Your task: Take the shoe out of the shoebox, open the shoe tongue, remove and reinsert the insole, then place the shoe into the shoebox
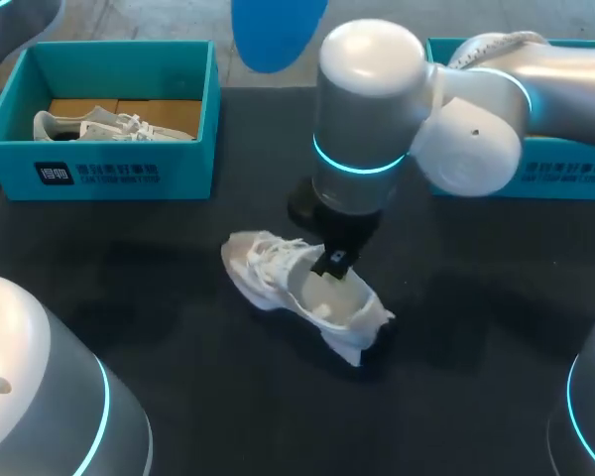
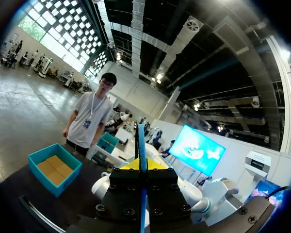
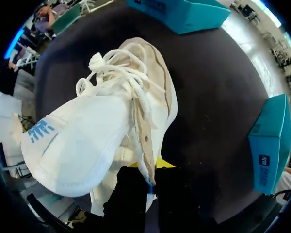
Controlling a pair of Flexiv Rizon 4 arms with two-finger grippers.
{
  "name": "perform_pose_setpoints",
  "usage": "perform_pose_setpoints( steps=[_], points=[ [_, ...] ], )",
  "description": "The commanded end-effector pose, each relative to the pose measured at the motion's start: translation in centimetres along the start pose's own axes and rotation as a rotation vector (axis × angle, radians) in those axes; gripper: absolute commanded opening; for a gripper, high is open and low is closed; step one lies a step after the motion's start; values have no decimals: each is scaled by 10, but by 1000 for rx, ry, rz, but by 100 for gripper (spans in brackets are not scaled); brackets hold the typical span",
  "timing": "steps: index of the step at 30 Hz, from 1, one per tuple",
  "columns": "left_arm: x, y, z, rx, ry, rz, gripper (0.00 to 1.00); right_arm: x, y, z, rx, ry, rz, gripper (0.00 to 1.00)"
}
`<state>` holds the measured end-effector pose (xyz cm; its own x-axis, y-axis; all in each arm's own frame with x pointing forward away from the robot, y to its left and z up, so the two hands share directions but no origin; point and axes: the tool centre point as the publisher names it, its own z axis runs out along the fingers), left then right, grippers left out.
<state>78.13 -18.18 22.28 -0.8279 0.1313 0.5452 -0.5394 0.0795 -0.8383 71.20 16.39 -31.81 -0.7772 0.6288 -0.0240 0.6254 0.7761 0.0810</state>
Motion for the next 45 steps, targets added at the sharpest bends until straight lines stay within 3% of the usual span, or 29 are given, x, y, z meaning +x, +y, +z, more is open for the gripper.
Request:
perform_pose_setpoints(
  steps=[1, 22, 24, 30, 37, 45],
  points=[
    [0, 0, 0, -1, -1, 0, 0, 7, -6, -7, -32, -14, 42, 0],
    [0, 0, 0, -1, -1, 0, 0, 11, -6, -8, -41, -30, 41, 0],
    [0, 0, 0, -1, -1, 0, 0, 2, -5, -7, -28, -1, 188, 0],
    [0, 0, 0, -1, -1, 0, 0, 4, -19, -11, -22, 129, 427, 0],
    [0, 0, 0, -1, -1, 0, 0, 7, -36, -16, -120, 194, 713, 0],
    [0, 0, 0, -1, -1, 0, 0, 17, -34, -3, -166, 263, 880, 0]
  ],
)
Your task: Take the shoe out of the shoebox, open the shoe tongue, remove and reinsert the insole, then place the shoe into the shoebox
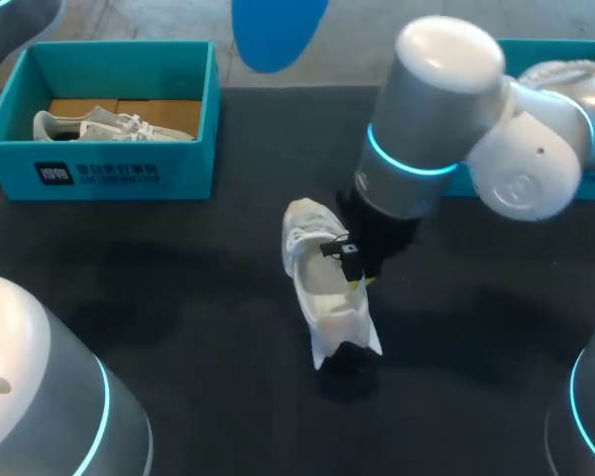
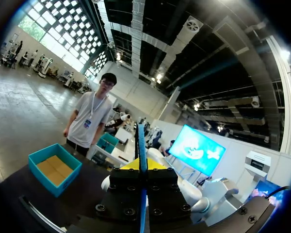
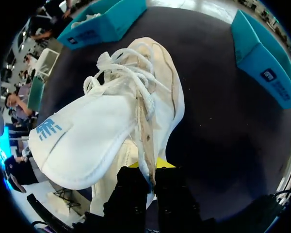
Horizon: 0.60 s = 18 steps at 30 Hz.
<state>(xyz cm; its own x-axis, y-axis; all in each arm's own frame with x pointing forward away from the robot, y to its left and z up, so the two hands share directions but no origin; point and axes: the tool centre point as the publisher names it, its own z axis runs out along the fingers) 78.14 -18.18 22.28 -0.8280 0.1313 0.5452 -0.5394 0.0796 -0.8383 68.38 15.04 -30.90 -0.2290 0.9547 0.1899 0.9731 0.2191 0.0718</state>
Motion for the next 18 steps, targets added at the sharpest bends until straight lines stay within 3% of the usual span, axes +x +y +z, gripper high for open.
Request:
perform_pose_setpoints(
  steps=[1, 11, 18],
  points=[
    [0, 0, 0, -1, -1, 0, 0, -1, -6, 11, -86, 122, 214, 0],
    [0, 0, 0, -1, -1, 0, 0, 2, 5, 37, -40, 135, 202, 0],
    [0, 0, 0, -1, -1, 0, 0, 6, 12, 49, -5, 124, 117, 0]
  ],
)
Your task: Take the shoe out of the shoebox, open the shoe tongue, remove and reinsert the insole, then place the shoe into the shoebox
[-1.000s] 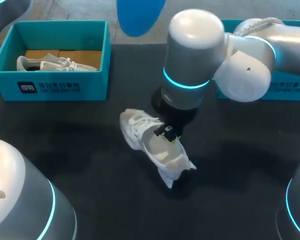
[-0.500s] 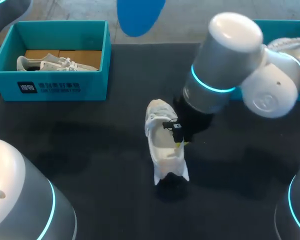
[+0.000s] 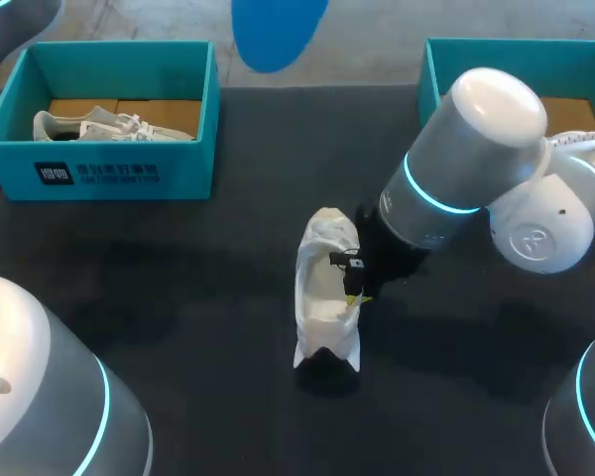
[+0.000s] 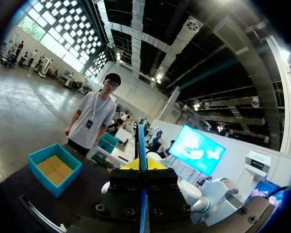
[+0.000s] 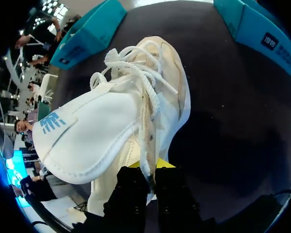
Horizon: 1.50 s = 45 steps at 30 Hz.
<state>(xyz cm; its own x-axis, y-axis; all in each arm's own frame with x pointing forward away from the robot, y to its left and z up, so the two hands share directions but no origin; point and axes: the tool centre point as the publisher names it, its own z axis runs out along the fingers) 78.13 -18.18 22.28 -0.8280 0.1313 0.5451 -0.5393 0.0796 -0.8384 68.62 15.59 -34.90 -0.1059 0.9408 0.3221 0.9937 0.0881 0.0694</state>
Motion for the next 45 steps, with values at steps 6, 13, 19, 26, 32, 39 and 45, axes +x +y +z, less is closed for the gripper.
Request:
perform_pose_setpoints(
  steps=[6, 13, 19, 26, 32, 39, 45],
  points=[
    [0, 0, 0, -1, -1, 0, 0, 4, 13, 16, 42, 7, -11, 0],
    [0, 0, 0, -1, -1, 0, 0, -1, 17, 21, 67, -20, -59, 0],
    [0, 0, 0, -1, -1, 0, 0, -5, 22, 21, 67, -21, -89, 0],
    [0, 0, 0, -1, -1, 0, 0, -9, 25, 24, 68, -14, -107, 0],
    [0, 0, 0, -1, -1, 0, 0, -9, 29, 25, 65, -12, -111, 0],
    [0, 0, 0, -1, -1, 0, 0, -17, 28, 33, 85, 5, -96, 0],
    [0, 0, 0, -1, -1, 0, 0, -17, 27, 28, 66, 15, -79, 100]
  ],
)
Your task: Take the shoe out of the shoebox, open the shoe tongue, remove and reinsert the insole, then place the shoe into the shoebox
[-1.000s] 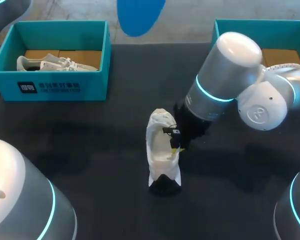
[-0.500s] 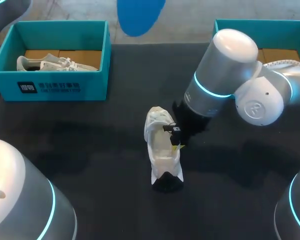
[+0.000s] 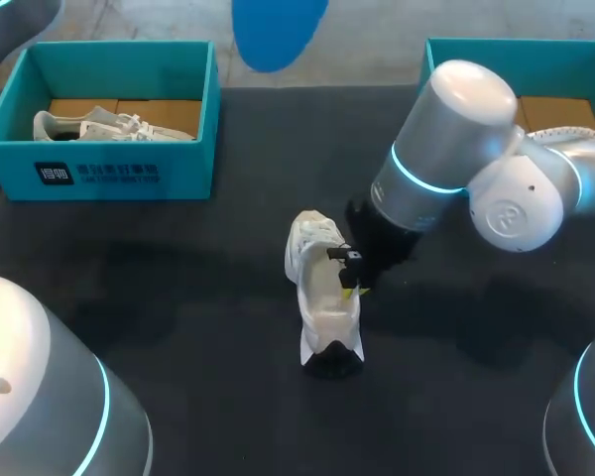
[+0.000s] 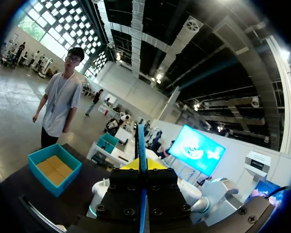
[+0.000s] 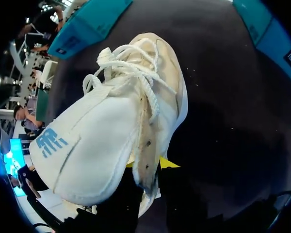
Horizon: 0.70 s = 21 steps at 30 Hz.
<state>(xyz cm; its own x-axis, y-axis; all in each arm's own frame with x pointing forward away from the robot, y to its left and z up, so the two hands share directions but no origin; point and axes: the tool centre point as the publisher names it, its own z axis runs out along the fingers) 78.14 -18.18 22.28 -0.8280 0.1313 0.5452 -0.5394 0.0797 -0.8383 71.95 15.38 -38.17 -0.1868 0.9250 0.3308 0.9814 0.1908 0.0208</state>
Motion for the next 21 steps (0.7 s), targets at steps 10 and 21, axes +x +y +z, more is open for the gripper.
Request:
perform_pose_setpoints(
  steps=[10, 21],
  points=[
    [0, 0, 0, -1, -1, 0, 0, 8, -21, -49, -71, 5, 15, 100],
    [0, 0, 0, -1, -1, 0, 0, 0, -42, -91, -129, 103, 45, 100]
  ],
)
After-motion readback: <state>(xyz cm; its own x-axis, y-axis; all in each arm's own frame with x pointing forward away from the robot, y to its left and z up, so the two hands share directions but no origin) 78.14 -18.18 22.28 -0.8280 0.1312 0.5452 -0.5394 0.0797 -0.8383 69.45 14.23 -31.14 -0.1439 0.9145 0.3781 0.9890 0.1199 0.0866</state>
